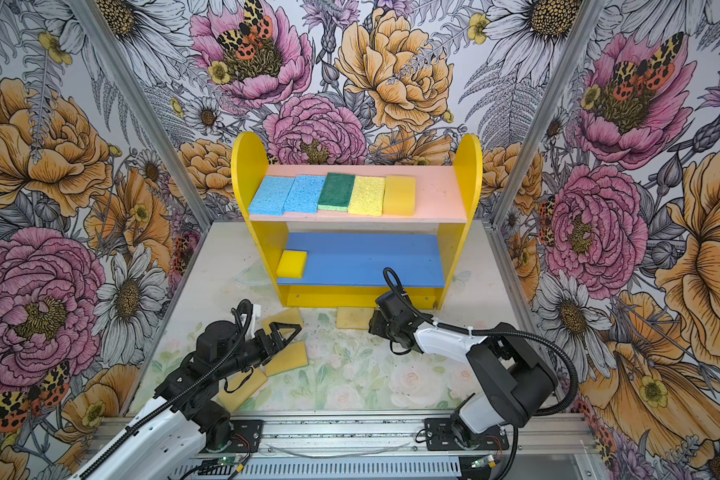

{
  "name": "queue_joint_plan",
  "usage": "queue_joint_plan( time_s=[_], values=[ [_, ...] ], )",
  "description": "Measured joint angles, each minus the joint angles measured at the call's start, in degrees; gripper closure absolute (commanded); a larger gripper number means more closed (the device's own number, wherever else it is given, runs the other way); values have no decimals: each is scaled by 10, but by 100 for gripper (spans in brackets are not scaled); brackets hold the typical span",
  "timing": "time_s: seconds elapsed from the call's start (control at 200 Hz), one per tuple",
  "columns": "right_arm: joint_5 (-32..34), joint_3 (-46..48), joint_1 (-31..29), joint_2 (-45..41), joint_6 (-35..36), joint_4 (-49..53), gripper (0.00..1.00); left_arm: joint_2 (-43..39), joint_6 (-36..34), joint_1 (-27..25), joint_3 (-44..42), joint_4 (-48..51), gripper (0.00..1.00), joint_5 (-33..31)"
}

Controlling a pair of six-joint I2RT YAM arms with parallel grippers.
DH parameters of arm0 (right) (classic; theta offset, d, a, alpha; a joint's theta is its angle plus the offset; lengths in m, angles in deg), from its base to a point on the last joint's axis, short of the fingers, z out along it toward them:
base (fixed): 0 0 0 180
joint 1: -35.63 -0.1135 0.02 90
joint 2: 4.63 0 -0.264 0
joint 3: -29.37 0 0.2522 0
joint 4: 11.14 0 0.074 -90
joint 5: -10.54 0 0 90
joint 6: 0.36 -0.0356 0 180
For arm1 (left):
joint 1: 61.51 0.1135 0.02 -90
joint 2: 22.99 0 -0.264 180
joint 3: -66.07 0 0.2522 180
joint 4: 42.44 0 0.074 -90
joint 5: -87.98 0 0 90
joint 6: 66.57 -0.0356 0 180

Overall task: Place and organize the cleaning sponges onto the shelf
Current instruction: 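Withdraw the right gripper from the shelf down toward the tan sponge on the table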

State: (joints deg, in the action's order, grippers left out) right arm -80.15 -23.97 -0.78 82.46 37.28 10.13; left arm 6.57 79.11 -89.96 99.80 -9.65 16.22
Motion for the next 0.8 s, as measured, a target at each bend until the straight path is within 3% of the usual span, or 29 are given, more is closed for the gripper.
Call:
queue_joint_plan(
  time_s=[0.16, 0.395, 0.68, 0.8],
  values=[
    [-10, -9, -5, 26, 10, -3, 46, -10, 1, 4, 0, 0, 1, 0],
    [-29, -16, -7, 54, -1, -56, 59, -15, 1, 32, -2, 2, 1, 5],
    [-46, -1, -8, 40, 5, -77, 92, -24, -1, 51, -21, 2, 1, 26],
    [-54, 1, -8, 3, 21, -59, 97, -9, -1, 51, -24, -5, 1, 40]
  ],
)
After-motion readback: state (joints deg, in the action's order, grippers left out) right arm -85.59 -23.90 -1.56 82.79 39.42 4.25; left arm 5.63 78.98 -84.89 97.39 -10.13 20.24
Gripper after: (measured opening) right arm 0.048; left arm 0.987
